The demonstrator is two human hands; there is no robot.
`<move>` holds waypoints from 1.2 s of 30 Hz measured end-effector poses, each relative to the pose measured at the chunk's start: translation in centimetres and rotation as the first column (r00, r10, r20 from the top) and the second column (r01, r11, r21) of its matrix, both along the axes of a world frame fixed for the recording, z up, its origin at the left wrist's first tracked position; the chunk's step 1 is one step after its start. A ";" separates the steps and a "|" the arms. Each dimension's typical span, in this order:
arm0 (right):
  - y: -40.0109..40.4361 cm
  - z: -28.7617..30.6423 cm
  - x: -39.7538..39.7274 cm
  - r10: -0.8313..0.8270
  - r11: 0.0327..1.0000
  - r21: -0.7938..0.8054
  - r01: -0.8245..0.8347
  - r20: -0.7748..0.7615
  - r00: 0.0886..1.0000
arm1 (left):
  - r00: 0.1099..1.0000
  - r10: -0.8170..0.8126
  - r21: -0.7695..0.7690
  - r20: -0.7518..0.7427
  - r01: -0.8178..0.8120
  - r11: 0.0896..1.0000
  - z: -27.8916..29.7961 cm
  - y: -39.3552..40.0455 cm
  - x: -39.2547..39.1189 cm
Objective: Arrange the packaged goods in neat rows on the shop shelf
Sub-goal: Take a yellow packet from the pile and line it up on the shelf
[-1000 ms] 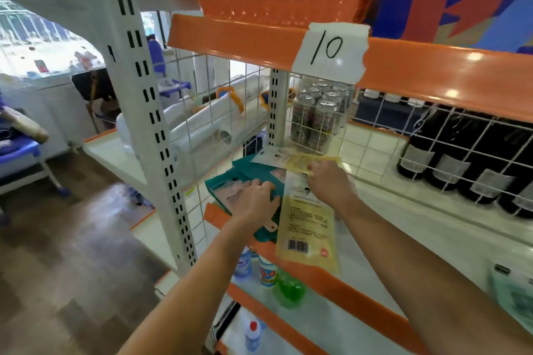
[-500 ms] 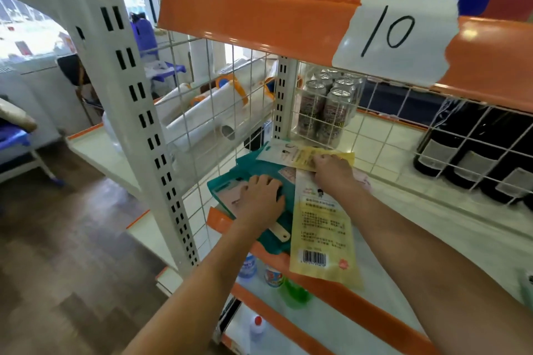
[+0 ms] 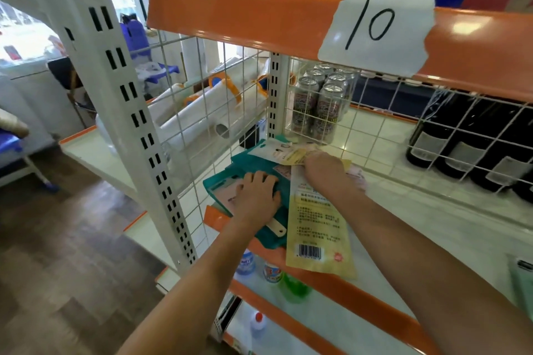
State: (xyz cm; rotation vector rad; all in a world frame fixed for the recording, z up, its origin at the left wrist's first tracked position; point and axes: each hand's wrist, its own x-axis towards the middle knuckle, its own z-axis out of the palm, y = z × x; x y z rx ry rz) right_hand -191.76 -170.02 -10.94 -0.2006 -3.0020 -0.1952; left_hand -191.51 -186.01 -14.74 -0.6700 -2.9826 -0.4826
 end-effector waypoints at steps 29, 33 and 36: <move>-3.5 0.8 5.2 0.075 0.970 -0.236 -0.058 0.063 0.995 | 0.998 0.057 -0.007 0.034 -0.057 0.998 1.0 -3.9 4.6; -1.6 0.6 2.9 -0.032 0.906 -0.416 0.083 0.130 0.991 | 0.996 0.073 0.001 0.044 -0.073 0.997 0.8 -4.6 4.1; -1.2 0.3 1.9 -0.078 0.872 -0.464 0.154 0.180 0.981 | 0.998 0.065 -0.019 0.019 -0.065 0.998 0.5 -5.0 4.0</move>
